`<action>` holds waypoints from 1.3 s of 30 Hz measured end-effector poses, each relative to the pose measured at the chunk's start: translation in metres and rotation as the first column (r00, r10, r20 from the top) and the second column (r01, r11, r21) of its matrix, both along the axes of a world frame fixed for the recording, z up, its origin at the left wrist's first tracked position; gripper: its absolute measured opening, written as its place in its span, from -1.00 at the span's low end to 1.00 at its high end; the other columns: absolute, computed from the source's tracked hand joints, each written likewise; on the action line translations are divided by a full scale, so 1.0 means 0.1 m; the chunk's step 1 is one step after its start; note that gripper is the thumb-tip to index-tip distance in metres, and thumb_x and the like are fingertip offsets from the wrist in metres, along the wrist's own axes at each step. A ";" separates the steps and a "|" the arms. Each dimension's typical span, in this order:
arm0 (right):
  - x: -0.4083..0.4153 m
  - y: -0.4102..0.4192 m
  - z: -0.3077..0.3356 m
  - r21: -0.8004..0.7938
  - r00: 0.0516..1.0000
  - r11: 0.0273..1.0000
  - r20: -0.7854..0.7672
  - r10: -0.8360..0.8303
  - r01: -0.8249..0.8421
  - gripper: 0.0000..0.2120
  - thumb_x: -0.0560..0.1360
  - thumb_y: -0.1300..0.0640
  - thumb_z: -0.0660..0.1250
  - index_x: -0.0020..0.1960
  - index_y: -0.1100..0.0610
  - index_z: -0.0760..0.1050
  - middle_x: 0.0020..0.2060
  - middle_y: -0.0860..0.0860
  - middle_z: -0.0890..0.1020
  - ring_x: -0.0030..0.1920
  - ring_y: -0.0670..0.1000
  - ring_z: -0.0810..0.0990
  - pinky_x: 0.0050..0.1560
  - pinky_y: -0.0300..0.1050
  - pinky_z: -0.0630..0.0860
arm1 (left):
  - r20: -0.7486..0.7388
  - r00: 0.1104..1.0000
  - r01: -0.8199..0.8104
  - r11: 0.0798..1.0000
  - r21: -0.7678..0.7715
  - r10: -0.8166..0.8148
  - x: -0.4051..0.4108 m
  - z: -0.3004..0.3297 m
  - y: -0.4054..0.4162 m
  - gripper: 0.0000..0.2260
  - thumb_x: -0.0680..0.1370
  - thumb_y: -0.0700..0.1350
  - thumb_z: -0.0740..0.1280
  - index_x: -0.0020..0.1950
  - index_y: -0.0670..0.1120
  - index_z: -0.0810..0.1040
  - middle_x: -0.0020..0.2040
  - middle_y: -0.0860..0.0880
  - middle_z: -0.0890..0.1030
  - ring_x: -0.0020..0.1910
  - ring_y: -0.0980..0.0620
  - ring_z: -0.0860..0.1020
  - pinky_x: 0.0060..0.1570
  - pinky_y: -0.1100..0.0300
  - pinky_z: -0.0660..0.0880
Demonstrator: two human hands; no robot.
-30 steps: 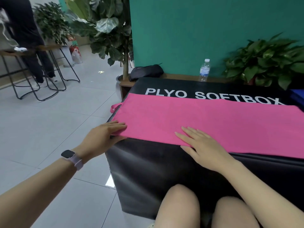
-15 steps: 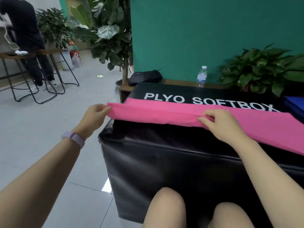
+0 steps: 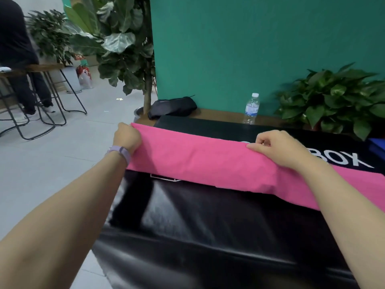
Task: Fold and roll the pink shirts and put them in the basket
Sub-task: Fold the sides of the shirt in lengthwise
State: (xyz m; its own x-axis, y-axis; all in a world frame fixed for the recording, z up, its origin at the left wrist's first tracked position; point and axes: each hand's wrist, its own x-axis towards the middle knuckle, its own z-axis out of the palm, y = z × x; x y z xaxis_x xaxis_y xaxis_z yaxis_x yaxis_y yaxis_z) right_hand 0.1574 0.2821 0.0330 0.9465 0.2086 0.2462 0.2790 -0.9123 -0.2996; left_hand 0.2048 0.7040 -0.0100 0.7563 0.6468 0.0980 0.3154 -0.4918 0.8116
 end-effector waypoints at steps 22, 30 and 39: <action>0.95 -0.17 -1.04 -0.012 0.997 0.999 0.059 -0.040 0.041 -0.66 0.51 -0.25 0.26 -0.32 -0.07 0.42 -0.31 -0.11 0.54 -0.18 0.04 0.53 -0.18 -0.03 0.44 | -0.200 0.960 -0.075 0.867 0.492 0.197 0.41 -0.63 -0.08 -0.67 0.54 -0.22 0.20 0.28 -0.28 0.32 0.18 -0.37 0.53 0.17 -0.39 0.51 0.09 -0.10 0.41; 0.97 -0.15 -1.06 -0.009 0.998 1.000 0.056 -0.012 0.012 -0.63 0.53 -0.24 0.27 -0.28 0.01 0.43 -0.35 -0.08 0.54 -0.24 -0.02 0.52 -0.28 -0.08 0.40 | 0.051 0.866 0.250 0.520 0.817 -0.497 0.09 -0.32 -1.24 -0.70 0.52 -0.22 0.19 0.23 -0.19 0.52 0.18 -0.21 0.51 0.18 -0.29 0.45 0.13 -0.12 0.41; 1.02 -0.23 -1.09 0.071 0.998 0.997 0.055 -0.010 0.006 -0.60 0.49 -0.32 0.30 -0.33 -0.05 0.46 -0.34 -0.10 0.54 -0.24 -0.12 0.50 -0.28 -0.11 0.33 | -0.502 0.536 0.829 0.310 0.466 -0.678 0.03 -0.57 -2.06 -0.46 0.71 0.15 -0.09 0.66 -0.01 -0.01 0.66 0.00 -0.04 0.62 0.04 -0.08 0.58 0.00 -0.14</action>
